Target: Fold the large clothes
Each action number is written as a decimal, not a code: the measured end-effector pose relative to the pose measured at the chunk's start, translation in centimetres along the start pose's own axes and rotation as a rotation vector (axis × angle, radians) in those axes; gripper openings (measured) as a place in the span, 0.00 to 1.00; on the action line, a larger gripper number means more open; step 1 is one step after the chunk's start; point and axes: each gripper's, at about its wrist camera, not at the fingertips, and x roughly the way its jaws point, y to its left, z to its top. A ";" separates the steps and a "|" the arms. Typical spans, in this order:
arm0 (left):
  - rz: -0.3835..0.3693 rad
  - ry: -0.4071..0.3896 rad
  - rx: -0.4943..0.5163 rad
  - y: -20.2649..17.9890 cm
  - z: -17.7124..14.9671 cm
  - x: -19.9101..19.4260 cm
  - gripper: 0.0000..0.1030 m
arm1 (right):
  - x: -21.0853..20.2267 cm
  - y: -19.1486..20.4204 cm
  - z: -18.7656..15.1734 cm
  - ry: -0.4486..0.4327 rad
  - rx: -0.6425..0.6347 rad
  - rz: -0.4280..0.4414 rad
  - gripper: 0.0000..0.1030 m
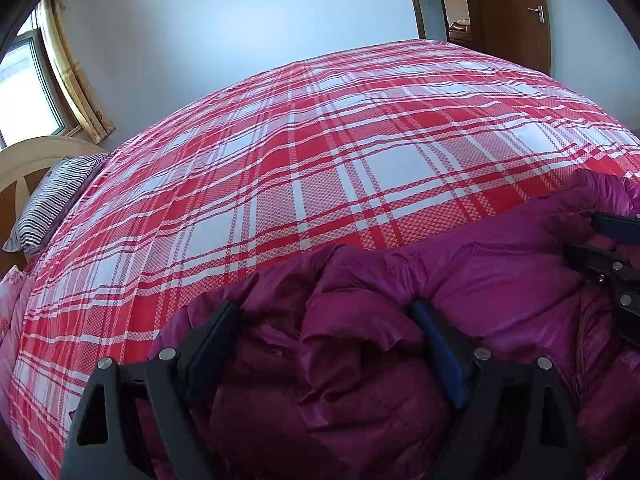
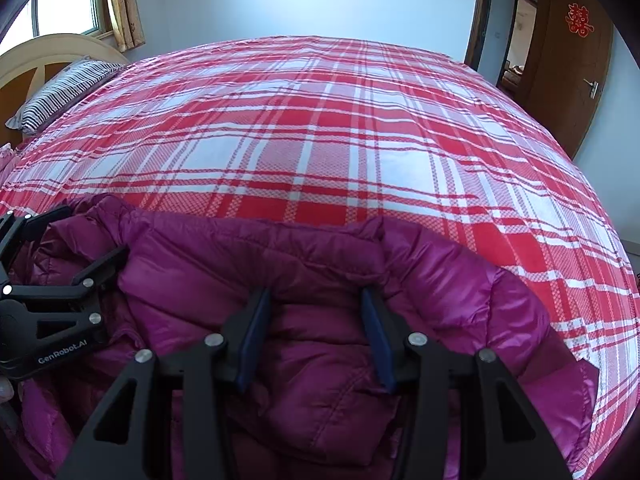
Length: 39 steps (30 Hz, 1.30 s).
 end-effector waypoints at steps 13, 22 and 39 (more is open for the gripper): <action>0.002 0.001 0.000 0.0 0.0 0.0 0.87 | 0.3 0.4 0.1 0.010 -0.018 -0.023 0.49; 0.003 0.003 -0.001 -0.1 0.0 0.1 0.87 | 0.3 0.4 0.1 0.011 -0.007 -0.010 0.49; 0.023 0.012 0.009 0.1 0.4 0.0 0.92 | 0.4 0.2 0.4 0.017 -0.005 0.003 0.50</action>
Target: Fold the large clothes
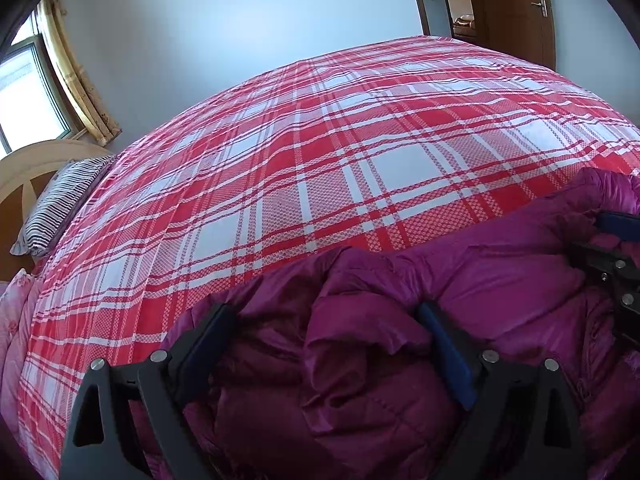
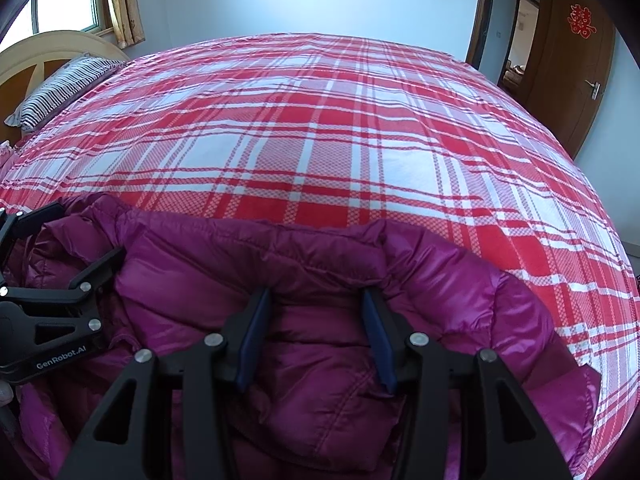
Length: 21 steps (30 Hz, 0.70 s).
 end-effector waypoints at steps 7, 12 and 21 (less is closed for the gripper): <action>-0.072 -0.167 -0.088 4.7 -1.5 -10.5 0.91 | -8.3 -5.2 -2.6 -0.096 0.112 0.071 0.79; -0.085 -0.158 -0.069 6.6 -13.3 -18.7 0.91 | -14.9 -8.8 -10.1 0.002 0.186 0.154 0.79; -0.188 -0.009 -0.188 5.4 -32.7 -26.3 0.91 | -23.6 -8.6 -27.0 0.099 0.206 0.083 0.79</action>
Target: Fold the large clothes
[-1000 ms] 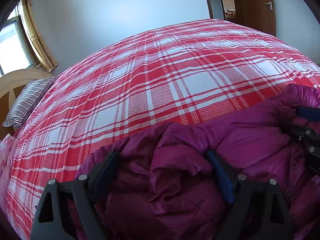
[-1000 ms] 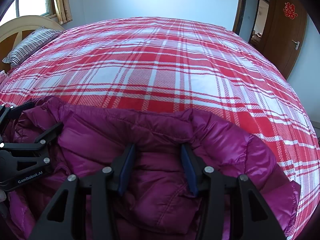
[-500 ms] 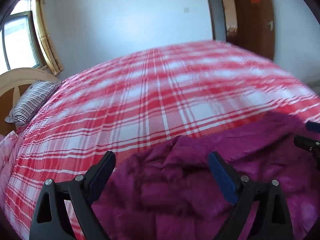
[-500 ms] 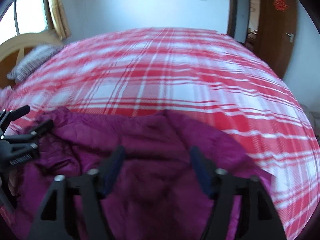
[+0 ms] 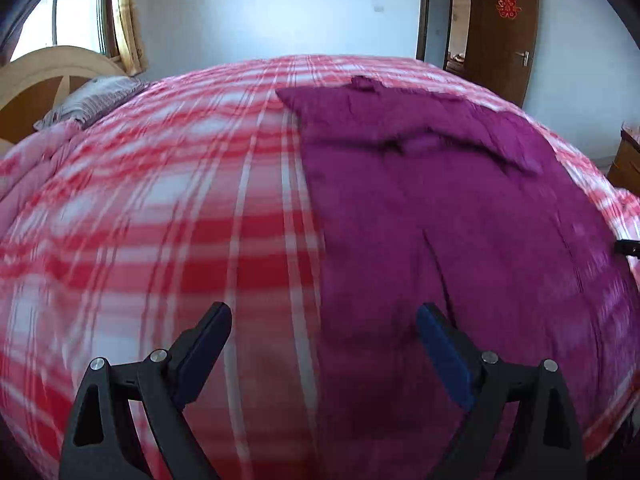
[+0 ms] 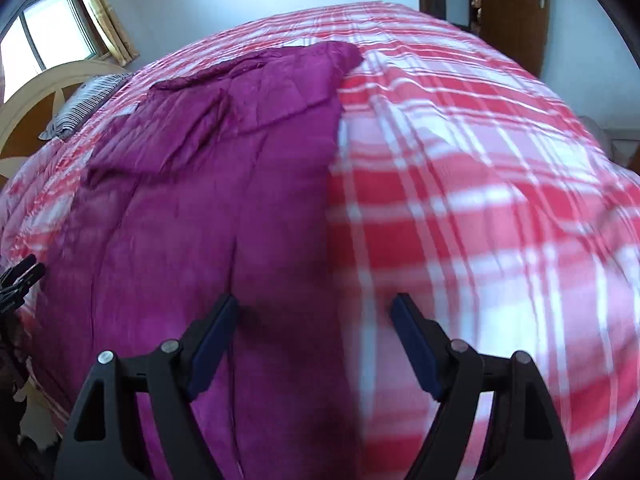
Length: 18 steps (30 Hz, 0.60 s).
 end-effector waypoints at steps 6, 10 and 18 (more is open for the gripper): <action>-0.061 0.000 0.003 -1.9 -4.4 -1.9 0.91 | -1.7 1.1 -6.9 0.026 0.046 0.031 0.76; -0.085 0.020 0.011 -3.0 -5.4 -2.3 0.88 | -2.2 1.6 -8.8 0.025 0.043 0.038 0.56; -0.147 -0.037 0.039 -3.1 -5.1 -6.1 0.06 | -2.3 2.0 -7.7 -0.015 0.052 0.166 0.13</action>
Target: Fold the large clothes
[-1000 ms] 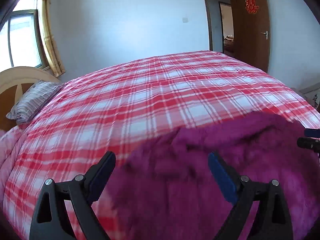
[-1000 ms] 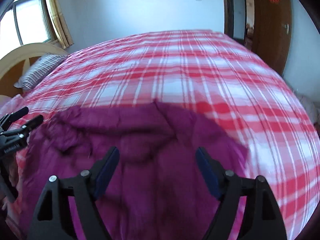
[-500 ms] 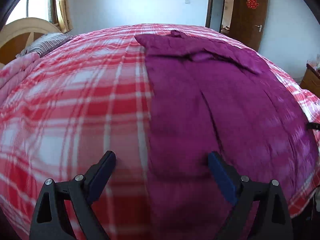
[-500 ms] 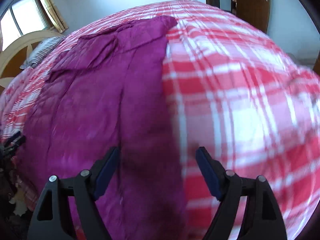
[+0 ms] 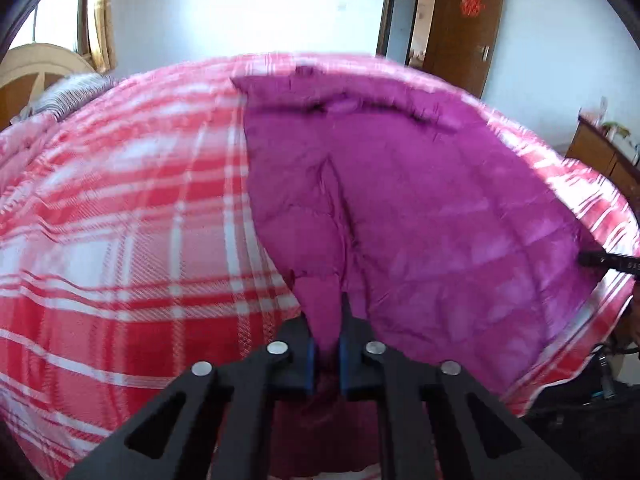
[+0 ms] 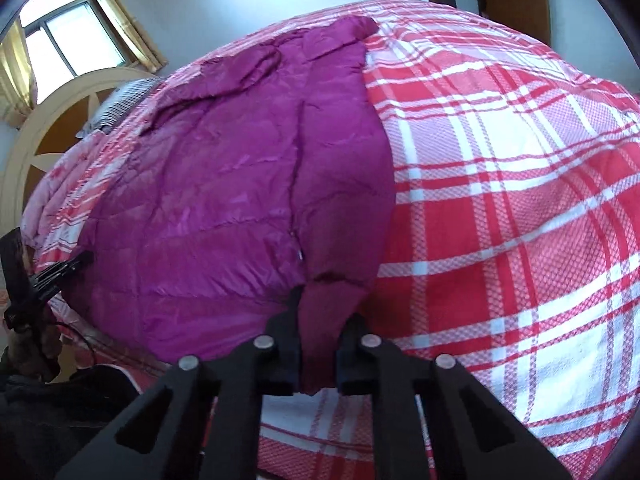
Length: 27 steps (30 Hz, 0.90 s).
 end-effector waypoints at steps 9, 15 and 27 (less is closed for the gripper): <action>-0.154 -0.238 0.008 0.0 4.5 -12.8 0.04 | -10.9 3.0 2.8 -0.224 -0.033 0.169 0.12; -0.237 -0.344 0.026 -0.3 6.2 -20.6 0.04 | -18.5 5.0 4.9 -0.400 -0.082 0.209 0.11; -0.256 -0.148 -0.054 2.6 12.4 -10.7 0.04 | -13.7 4.7 13.1 -0.466 -0.044 0.185 0.10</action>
